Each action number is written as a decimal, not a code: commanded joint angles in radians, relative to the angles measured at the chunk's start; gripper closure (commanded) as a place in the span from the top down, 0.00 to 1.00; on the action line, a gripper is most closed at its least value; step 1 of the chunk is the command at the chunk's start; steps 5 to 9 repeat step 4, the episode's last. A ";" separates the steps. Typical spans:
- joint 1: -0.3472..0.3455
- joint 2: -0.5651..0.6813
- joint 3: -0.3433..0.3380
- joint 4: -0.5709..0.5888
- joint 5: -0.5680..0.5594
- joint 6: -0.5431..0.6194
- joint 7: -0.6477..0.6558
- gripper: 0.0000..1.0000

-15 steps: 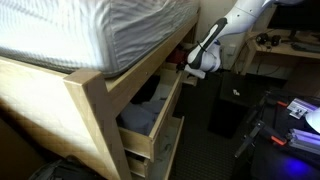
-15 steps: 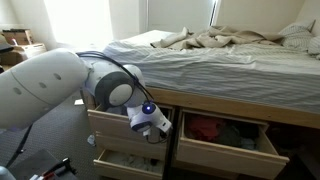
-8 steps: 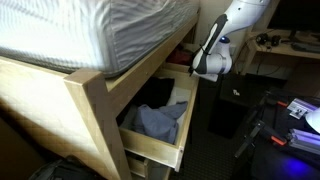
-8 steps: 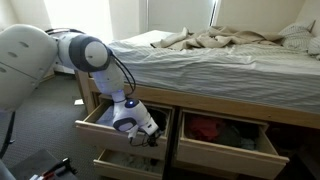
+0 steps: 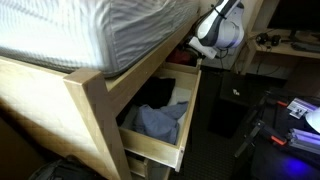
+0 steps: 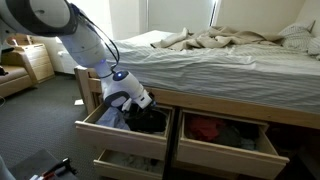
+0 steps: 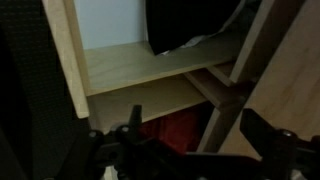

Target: Open both topmost drawers fully

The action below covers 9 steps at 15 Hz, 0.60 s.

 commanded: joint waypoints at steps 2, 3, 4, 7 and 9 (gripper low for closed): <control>-0.018 -0.002 0.020 0.002 0.026 0.001 -0.033 1.00; -0.017 0.015 0.020 0.004 0.027 0.004 -0.034 1.00; -0.016 0.031 0.019 0.005 0.027 0.005 -0.034 1.00; -0.016 0.031 0.019 0.005 0.027 0.005 -0.034 1.00; -0.016 0.031 0.019 0.005 0.027 0.005 -0.034 1.00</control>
